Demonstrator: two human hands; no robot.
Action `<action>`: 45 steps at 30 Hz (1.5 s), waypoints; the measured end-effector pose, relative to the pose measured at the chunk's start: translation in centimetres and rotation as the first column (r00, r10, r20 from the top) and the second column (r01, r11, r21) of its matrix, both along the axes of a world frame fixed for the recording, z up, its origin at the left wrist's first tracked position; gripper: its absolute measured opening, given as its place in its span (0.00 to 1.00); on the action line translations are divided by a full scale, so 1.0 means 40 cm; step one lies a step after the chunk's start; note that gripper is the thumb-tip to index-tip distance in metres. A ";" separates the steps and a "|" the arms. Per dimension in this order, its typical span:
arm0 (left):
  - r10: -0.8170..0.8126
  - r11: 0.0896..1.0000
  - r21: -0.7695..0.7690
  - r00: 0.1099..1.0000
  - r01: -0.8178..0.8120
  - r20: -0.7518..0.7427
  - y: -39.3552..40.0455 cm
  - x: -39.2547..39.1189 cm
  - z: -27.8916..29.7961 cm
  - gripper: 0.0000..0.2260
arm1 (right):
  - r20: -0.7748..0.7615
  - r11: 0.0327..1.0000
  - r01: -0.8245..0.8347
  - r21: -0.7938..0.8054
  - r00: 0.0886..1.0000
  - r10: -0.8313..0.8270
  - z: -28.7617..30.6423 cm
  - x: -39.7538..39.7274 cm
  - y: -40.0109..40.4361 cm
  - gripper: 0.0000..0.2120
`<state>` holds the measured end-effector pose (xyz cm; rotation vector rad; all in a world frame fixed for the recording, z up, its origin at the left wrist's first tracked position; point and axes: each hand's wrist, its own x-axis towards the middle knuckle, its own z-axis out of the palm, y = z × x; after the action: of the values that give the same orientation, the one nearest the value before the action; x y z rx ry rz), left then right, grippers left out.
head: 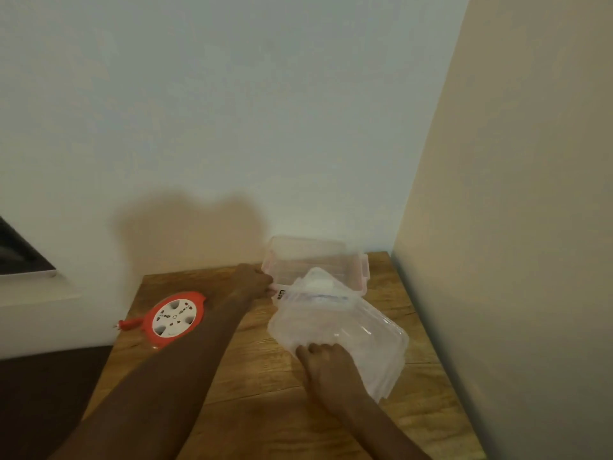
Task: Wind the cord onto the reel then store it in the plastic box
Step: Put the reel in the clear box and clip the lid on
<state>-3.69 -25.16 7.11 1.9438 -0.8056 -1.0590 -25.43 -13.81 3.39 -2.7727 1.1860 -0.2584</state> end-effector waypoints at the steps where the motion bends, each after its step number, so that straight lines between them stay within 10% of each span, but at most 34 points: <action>1: 0.022 1.000 -0.019 1.000 -0.022 -0.012 0.016 0.029 0.005 0.09 | -0.056 0.997 -0.077 -0.030 0.996 0.076 0.003 0.029 0.020 0.09; 6: 0.116 0.992 -0.060 0.989 -0.111 0.091 0.122 0.146 0.025 0.11 | -0.193 0.956 -0.291 -0.035 0.941 0.279 0.007 0.137 0.104 0.07; 12: 0.191 0.979 -0.048 0.971 -0.199 -0.144 0.251 0.237 -0.015 0.12 | -0.303 0.903 -0.421 0.090 0.852 0.428 -0.017 0.217 0.179 0.11; 30: 0.184 0.981 0.007 0.926 -0.192 -0.329 0.245 0.212 -0.112 0.18 | -0.387 0.934 -0.270 0.232 0.856 0.343 -0.067 0.195 0.194 0.13; 45: 0.139 0.990 -0.046 0.970 -0.132 0.199 0.279 0.233 -0.151 0.19 | -0.337 0.883 -0.243 0.402 0.858 0.389 -0.097 0.176 0.128 0.10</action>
<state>5.65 -14.00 1.08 2.0701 -0.7810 -0.7722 -18.38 -8.70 -0.48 -2.7033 0.7056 0.5410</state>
